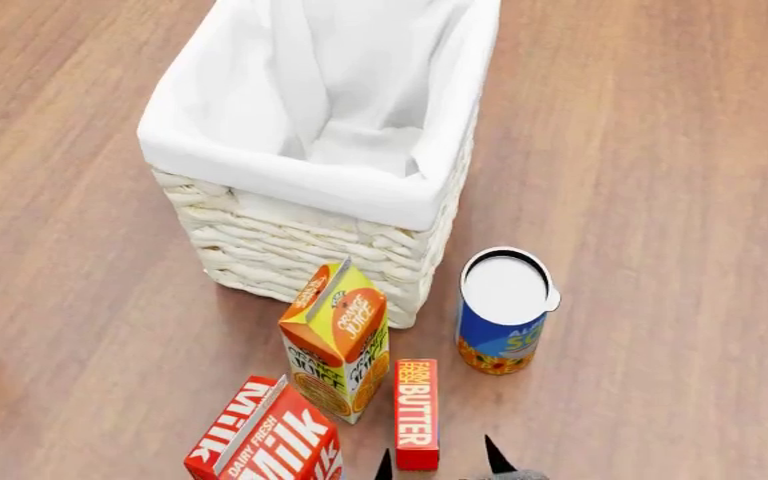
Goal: Pick up the butter and put it in the basket.
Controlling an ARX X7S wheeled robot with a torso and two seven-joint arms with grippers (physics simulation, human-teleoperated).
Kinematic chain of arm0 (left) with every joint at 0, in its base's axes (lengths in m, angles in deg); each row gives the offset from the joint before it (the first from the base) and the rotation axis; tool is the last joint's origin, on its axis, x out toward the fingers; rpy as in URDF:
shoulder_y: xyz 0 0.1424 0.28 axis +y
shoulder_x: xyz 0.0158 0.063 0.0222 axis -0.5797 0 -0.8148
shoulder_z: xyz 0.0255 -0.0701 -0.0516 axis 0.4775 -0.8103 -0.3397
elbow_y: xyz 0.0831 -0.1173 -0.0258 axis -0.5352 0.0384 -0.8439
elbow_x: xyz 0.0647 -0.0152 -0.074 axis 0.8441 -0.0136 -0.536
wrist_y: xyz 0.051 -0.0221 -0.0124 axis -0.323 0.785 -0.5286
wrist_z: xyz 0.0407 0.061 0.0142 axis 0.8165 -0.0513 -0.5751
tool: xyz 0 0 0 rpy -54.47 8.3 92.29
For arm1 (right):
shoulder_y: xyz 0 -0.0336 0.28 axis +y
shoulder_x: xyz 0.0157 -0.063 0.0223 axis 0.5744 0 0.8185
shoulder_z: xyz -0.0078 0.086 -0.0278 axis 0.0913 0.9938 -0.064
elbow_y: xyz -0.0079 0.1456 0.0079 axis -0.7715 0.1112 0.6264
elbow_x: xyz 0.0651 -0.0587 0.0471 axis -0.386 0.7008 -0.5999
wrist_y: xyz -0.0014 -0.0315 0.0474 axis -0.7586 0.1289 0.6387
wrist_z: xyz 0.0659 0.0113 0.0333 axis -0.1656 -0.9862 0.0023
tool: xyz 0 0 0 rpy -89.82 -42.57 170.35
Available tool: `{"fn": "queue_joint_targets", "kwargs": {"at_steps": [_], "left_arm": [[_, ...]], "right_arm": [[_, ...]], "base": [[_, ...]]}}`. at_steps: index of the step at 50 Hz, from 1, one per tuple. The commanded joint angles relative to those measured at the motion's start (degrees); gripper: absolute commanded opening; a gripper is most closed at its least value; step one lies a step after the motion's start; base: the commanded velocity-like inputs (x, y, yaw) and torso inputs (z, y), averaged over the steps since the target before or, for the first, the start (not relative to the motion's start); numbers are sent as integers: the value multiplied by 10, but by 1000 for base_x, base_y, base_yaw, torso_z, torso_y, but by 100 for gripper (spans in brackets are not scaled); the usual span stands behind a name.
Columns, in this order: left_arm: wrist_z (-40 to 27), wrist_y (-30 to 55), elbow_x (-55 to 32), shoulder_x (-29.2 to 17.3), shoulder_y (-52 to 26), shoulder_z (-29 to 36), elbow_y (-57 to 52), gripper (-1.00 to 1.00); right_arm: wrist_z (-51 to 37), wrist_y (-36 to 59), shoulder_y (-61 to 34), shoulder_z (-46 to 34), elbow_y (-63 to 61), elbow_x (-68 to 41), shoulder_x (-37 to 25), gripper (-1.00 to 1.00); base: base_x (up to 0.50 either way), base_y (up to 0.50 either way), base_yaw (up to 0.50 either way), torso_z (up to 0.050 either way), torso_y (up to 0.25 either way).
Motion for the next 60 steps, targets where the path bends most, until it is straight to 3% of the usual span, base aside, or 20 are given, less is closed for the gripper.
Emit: {"fn": "queue_joint_targets", "kwargs": {"at_steps": [1, 25, 26, 39, 60], "left_arm": [[15, -6, 1, 16, 10, -22, -8, 100], [13, -11, -2, 14, 16, -22, -11, 100], [12, -6, -4, 13, 14, -22, -14, 100], [10, -7, -5, 12, 10, -21, -7, 100], [7, -20, 3, 17, 9, -13, 7, 100]], "right_arm": [[31, -5, 0, 10, -2, -12, 12, 100], [41, -24, -17, 7, 20, -29, 12, 100], [39, -25, -16, 6, 21, -28, 12, -100], [15, -20, 17, -1, -38, -23, 3, -100], [-106, 164, 189, -1, -479, 34, -115, -100]], "base": [[0, 0, 0, 0, 0], [0, 0, 0, 0, 0], [0, 0, 0, 0, 0], [0, 0, 0, 0, 0], [0, 0, 0, 0, 1]]}}
